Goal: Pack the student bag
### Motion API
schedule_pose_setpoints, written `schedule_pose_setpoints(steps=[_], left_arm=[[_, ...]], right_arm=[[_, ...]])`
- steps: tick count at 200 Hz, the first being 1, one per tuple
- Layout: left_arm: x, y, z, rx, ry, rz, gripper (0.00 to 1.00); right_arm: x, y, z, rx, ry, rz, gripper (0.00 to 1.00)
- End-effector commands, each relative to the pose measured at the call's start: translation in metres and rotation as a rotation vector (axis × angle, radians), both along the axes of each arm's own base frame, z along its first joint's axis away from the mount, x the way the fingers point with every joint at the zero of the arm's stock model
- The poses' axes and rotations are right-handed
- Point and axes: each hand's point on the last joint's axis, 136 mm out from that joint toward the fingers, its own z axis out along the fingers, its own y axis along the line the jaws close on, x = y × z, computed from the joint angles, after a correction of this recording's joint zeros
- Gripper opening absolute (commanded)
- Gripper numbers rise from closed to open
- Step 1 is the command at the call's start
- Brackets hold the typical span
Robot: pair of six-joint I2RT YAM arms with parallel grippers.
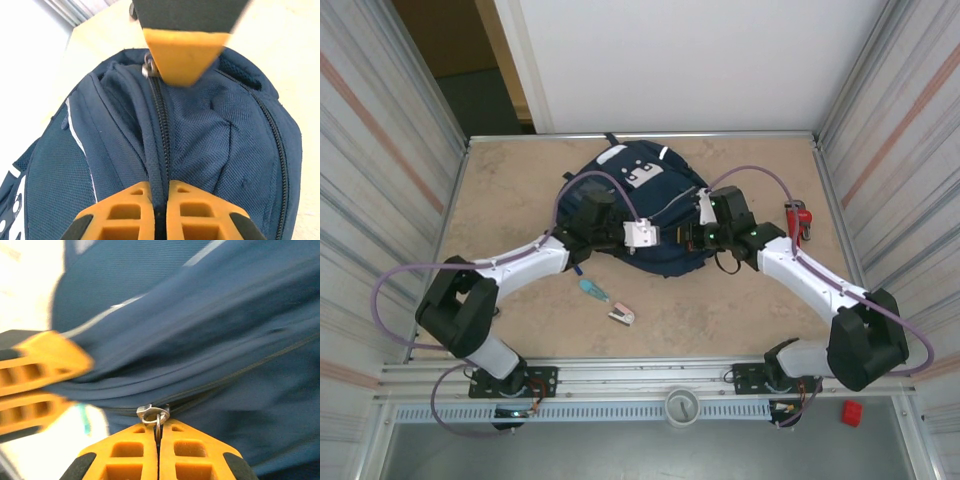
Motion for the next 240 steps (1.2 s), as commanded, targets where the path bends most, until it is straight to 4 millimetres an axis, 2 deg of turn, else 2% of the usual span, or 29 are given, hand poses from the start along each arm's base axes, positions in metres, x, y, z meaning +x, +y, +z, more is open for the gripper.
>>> schedule_pose_setpoints(steps=[1,14,34,43,56,74,93,118,140,161,179,195,205,214,227,240], left_arm=[[0.002,0.025,0.034,-0.137,0.003,-0.010,0.00],[0.011,0.041,0.038,-0.182,0.029,0.025,0.00],[0.032,0.066,0.032,-0.198,0.070,0.120,0.06],[0.039,0.073,0.026,-0.186,0.089,0.167,0.15],[0.040,0.078,0.024,-0.176,0.119,0.210,0.38],[0.023,0.071,0.040,-0.213,0.150,0.214,0.60],[0.001,0.054,0.050,-0.195,0.120,0.197,0.75],[-0.013,0.030,0.038,-0.105,0.113,0.179,0.81],[-0.012,0.011,0.020,-0.004,0.110,0.166,0.79],[-0.001,0.004,0.011,0.032,0.109,0.170,0.72],[0.013,0.001,0.008,0.054,0.069,0.187,0.55],[0.020,-0.003,0.011,0.036,0.045,0.166,0.27],[0.019,-0.004,0.015,0.011,0.048,0.135,0.08],[0.013,-0.005,0.022,-0.029,0.054,0.090,0.00],[0.001,-0.003,0.039,-0.126,0.069,0.009,0.00],[-0.007,0.008,0.063,-0.269,0.100,-0.067,0.00]], right_arm=[[0.013,-0.061,-0.017,-0.205,0.047,-0.192,0.00],[0.022,-0.067,-0.014,-0.225,0.033,-0.218,0.00],[0.032,-0.036,0.000,-0.109,-0.008,-0.133,0.00],[0.032,-0.018,0.007,-0.049,-0.021,-0.080,0.00],[0.030,0.004,0.016,-0.004,-0.040,-0.020,0.00],[0.026,0.024,0.029,0.032,-0.076,0.030,0.00],[0.020,0.037,0.041,0.065,-0.100,0.058,0.00],[0.012,0.049,0.056,0.102,-0.126,0.091,0.00],[0.007,0.057,0.066,0.132,-0.139,0.113,0.00],[0.001,0.062,0.073,0.146,-0.151,0.131,0.00],[-0.003,0.062,0.074,0.150,-0.152,0.139,0.00],[-0.005,0.056,0.067,0.128,-0.145,0.132,0.00],[-0.003,0.047,0.058,0.107,-0.125,0.112,0.00],[0.002,0.032,0.048,0.077,-0.097,0.073,0.00],[0.014,0.000,0.030,0.004,-0.037,-0.024,0.00],[0.029,-0.043,0.011,-0.082,0.030,-0.160,0.00]])
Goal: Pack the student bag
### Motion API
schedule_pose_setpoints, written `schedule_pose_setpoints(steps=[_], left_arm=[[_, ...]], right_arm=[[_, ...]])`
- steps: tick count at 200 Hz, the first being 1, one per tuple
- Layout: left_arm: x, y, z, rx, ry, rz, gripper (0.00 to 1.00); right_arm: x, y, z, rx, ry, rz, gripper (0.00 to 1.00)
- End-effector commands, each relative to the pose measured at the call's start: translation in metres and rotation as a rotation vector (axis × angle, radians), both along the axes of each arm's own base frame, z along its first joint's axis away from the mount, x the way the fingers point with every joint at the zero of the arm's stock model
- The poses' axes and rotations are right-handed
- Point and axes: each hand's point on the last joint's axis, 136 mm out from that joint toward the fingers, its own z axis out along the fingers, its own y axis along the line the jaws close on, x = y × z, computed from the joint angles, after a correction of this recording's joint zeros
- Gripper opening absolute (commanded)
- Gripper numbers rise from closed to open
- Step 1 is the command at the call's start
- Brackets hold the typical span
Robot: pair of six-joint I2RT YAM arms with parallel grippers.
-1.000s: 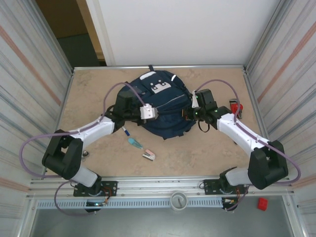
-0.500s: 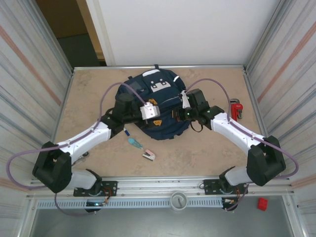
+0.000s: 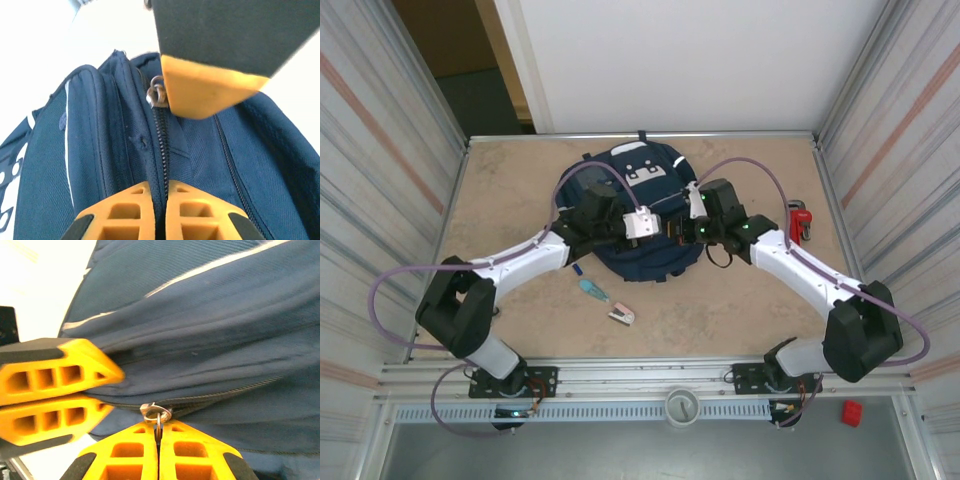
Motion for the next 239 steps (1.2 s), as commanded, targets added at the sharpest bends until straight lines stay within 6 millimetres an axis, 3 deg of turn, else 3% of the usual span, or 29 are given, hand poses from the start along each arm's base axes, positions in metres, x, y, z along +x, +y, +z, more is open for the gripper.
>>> schedule_pose_setpoints(steps=[1,11,20,48,81,89,104,118,144,162,182,205,239], left_arm=[[-0.014,0.012,0.054,-0.249,-0.024,-0.145,0.00],[-0.012,0.024,0.071,-0.344,-0.017,-0.165,0.00],[-0.006,0.032,0.079,-0.387,-0.018,-0.159,0.00],[0.006,0.032,0.069,-0.337,0.008,-0.155,0.00],[0.024,0.032,0.058,-0.325,0.008,-0.111,0.00],[0.036,0.035,0.053,-0.307,0.000,-0.053,0.07],[0.062,0.048,0.040,-0.233,-0.010,0.111,0.33],[0.070,0.059,0.036,-0.187,-0.014,0.229,0.47],[0.032,0.051,0.045,-0.172,-0.045,0.197,0.72],[0.000,0.034,0.050,-0.141,-0.081,0.108,0.81],[-0.019,0.014,0.041,-0.065,-0.104,0.032,0.82],[-0.015,-0.001,0.028,0.024,-0.133,0.001,0.78],[-0.002,-0.013,0.022,0.042,-0.126,-0.015,0.59]], right_arm=[[0.023,-0.072,-0.009,-0.115,0.053,-0.219,0.00],[0.033,-0.099,-0.018,-0.164,0.076,-0.297,0.00],[0.040,-0.110,-0.020,-0.156,0.083,-0.328,0.00],[0.049,-0.089,0.001,-0.053,0.013,-0.270,0.00],[0.038,-0.083,0.025,-0.014,-0.053,-0.239,0.00],[0.032,-0.079,0.031,0.003,-0.069,-0.221,0.00],[0.021,-0.067,0.041,0.034,-0.093,-0.184,0.00],[0.013,-0.055,0.048,0.063,-0.117,-0.145,0.00],[0.003,-0.028,0.059,0.108,-0.145,-0.064,0.00],[0.000,-0.011,0.064,0.120,-0.155,-0.015,0.00],[0.000,0.003,0.064,0.122,-0.153,0.017,0.00],[0.000,0.015,0.064,0.134,-0.152,0.041,0.00],[-0.003,0.022,0.064,0.143,-0.147,0.061,0.00]])
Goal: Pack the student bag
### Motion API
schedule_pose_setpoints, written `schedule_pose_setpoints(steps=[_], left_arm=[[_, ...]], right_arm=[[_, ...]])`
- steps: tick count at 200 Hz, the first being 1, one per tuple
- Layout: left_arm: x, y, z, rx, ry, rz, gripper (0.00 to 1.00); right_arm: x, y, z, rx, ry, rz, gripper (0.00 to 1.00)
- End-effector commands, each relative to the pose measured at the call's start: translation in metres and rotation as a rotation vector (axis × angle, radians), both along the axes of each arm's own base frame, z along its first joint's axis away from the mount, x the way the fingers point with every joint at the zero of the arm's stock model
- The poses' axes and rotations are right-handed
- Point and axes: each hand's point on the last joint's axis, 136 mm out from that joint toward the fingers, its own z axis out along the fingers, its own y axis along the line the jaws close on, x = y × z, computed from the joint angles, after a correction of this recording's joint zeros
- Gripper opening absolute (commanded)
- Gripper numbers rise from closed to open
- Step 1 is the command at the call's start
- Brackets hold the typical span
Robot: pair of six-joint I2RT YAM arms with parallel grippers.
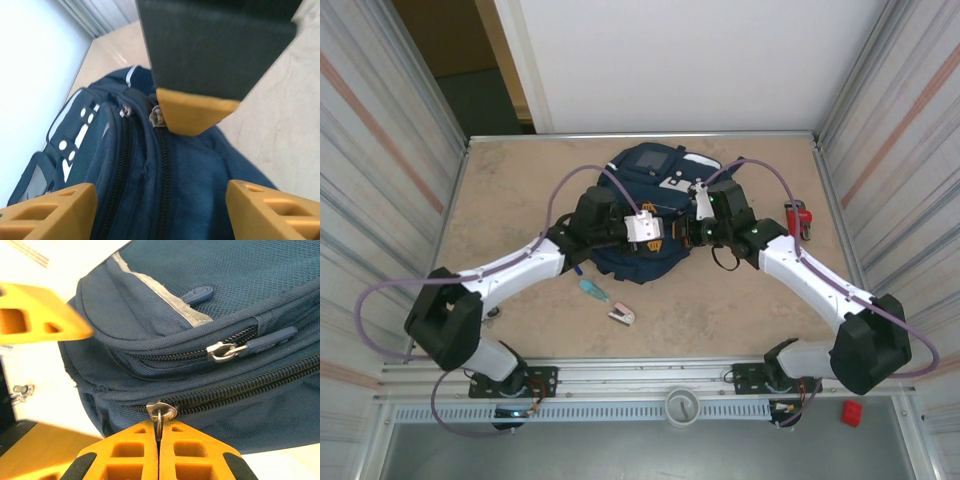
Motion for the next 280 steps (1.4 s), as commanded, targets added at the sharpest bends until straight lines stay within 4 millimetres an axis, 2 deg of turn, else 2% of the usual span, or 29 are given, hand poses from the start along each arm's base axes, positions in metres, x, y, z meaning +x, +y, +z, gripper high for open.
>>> schedule_pose_setpoints(steps=[1,22,38,54,68,94,111,121,140,149,163,178,192,203,232,255,280], left_arm=[[0.013,-0.001,-0.002,0.051,-0.032,0.008,0.58],[0.016,-0.006,-0.007,0.047,-0.026,-0.015,0.45],[0.020,-0.006,-0.010,0.031,-0.012,-0.022,0.28],[0.021,-0.003,-0.005,-0.006,0.002,-0.037,0.09],[0.017,0.002,0.005,-0.064,0.008,-0.063,0.00],[0.013,0.024,0.032,-0.224,0.023,-0.099,0.00],[0.017,0.037,0.041,-0.286,0.053,-0.101,0.00],[0.022,0.039,0.039,-0.276,0.055,-0.083,0.00],[0.031,0.043,0.029,-0.228,0.066,-0.037,0.00],[0.033,0.045,0.029,-0.216,0.066,-0.014,0.10],[0.032,0.046,0.030,-0.195,0.059,0.022,0.34],[0.021,0.043,0.030,-0.152,0.035,0.032,0.51],[0.011,0.038,0.023,-0.093,0.003,0.034,0.63],[0.005,0.033,0.017,-0.046,-0.013,0.028,0.67],[0.000,0.018,-0.001,0.047,0.010,0.007,0.68],[0.001,0.006,-0.013,0.108,0.020,-0.012,0.65],[0.009,0.001,-0.019,0.134,0.021,-0.012,0.49]], right_arm=[[0.013,0.018,0.049,0.110,-0.123,0.023,0.00],[0.011,0.019,0.046,0.112,-0.113,0.030,0.00],[0.009,0.017,0.042,0.106,-0.104,0.031,0.00],[0.008,0.011,0.034,0.078,-0.092,0.024,0.00],[0.009,-0.002,0.022,0.045,-0.068,0.006,0.00],[0.018,-0.047,-0.010,-0.029,0.010,-0.086,0.00],[0.026,-0.070,-0.020,-0.032,0.058,-0.158,0.00],[0.028,-0.068,-0.018,-0.012,0.054,-0.156,0.00],[0.027,-0.050,-0.006,0.024,0.017,-0.116,0.00],[0.026,-0.043,-0.002,0.026,0.004,-0.099,0.00],[0.024,-0.033,0.005,0.033,-0.014,-0.078,0.00],[0.022,-0.026,0.013,0.046,-0.028,-0.062,0.00],[0.020,-0.022,0.018,0.058,-0.037,-0.054,0.00],[0.019,-0.019,0.021,0.064,-0.046,-0.049,0.00],[0.016,-0.011,0.030,0.089,-0.057,-0.032,0.00],[0.011,-0.005,0.039,0.102,-0.071,-0.015,0.00],[0.007,-0.002,0.042,0.101,-0.079,-0.008,0.00]])
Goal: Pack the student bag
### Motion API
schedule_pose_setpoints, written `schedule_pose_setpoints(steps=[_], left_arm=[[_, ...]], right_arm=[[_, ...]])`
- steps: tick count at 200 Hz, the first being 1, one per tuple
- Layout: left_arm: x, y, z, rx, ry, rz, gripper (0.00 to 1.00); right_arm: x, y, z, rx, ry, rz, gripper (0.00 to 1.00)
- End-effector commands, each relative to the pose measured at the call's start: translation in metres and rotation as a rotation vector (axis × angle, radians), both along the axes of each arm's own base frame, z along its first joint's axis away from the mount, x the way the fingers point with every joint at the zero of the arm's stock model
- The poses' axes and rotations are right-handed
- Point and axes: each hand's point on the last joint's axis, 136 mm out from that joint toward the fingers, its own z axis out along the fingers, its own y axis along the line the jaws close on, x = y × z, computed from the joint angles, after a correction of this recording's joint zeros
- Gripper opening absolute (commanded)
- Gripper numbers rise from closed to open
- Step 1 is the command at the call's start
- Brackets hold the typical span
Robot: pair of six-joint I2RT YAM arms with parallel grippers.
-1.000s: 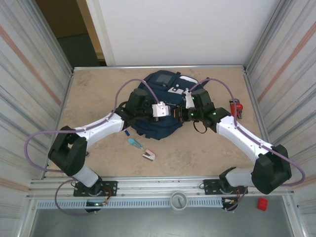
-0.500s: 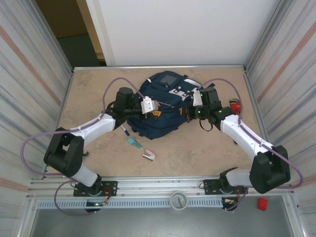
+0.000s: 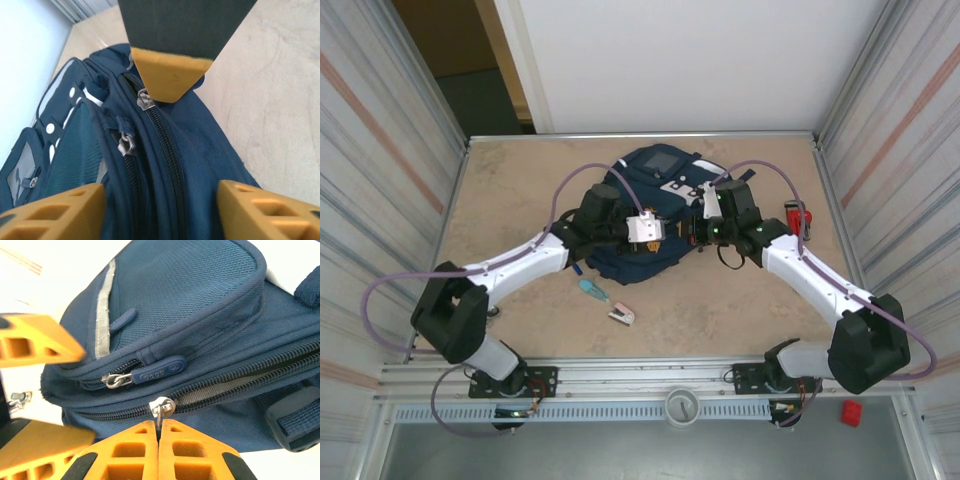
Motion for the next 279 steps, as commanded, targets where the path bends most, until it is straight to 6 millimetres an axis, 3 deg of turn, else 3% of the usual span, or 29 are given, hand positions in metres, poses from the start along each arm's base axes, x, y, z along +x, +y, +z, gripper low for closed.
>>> schedule_pose_setpoints(steps=[1,32,52,71,93,110,120,137,162,166,179,209,231,245,252,269,279], left_arm=[[0.010,0.000,-0.002,0.062,-0.028,0.010,0.48],[0.014,0.000,0.005,0.045,-0.030,-0.016,0.16],[0.010,0.002,0.024,-0.045,-0.029,-0.064,0.00],[0.003,0.008,0.046,-0.164,-0.034,-0.113,0.00],[-0.003,0.017,0.064,-0.274,-0.021,-0.148,0.00],[-0.003,0.018,0.063,-0.287,-0.017,-0.152,0.00],[-0.002,0.018,0.060,-0.284,-0.009,-0.152,0.00],[-0.001,0.016,0.056,-0.277,0.010,-0.155,0.00],[-0.002,0.014,0.054,-0.280,0.014,-0.165,0.00],[-0.002,0.014,0.054,-0.281,0.015,-0.165,0.00],[-0.001,0.013,0.053,-0.280,0.019,-0.165,0.00],[-0.001,0.011,0.050,-0.278,0.025,-0.170,0.00],[-0.003,0.008,0.049,-0.274,0.027,-0.181,0.00],[-0.004,0.006,0.046,-0.268,0.034,-0.187,0.00],[-0.003,0.005,0.045,-0.266,0.037,-0.189,0.00],[-0.001,0.005,0.039,-0.252,0.050,-0.185,0.00],[0.002,0.006,0.033,-0.232,0.049,-0.171,0.00]], right_arm=[[0.001,0.012,0.050,0.083,-0.106,0.021,0.00],[0.002,0.007,0.040,0.041,-0.096,0.003,0.00],[0.011,-0.014,0.022,-0.060,-0.064,-0.078,0.00],[0.022,-0.050,-0.003,-0.159,0.018,-0.194,0.00],[0.042,-0.093,-0.030,-0.144,0.138,-0.338,0.00],[0.055,-0.094,-0.034,-0.037,0.183,-0.339,0.00],[0.058,-0.078,-0.024,0.049,0.175,-0.272,0.09],[0.055,-0.065,-0.005,0.143,0.140,-0.204,0.37],[0.063,-0.093,0.002,0.240,0.136,-0.339,0.63],[0.066,-0.101,0.000,0.254,0.149,-0.375,0.71],[0.077,-0.119,-0.011,0.287,0.195,-0.473,0.77],[0.108,-0.126,-0.032,0.268,0.247,-0.565,0.85],[0.131,-0.114,-0.046,0.245,0.275,-0.552,0.84],[0.142,-0.102,-0.055,0.215,0.291,-0.513,0.76],[0.146,-0.100,-0.061,0.182,0.293,-0.505,0.67],[0.145,-0.105,-0.074,0.116,0.298,-0.504,0.29],[0.139,-0.112,-0.077,0.113,0.288,-0.516,0.12]])
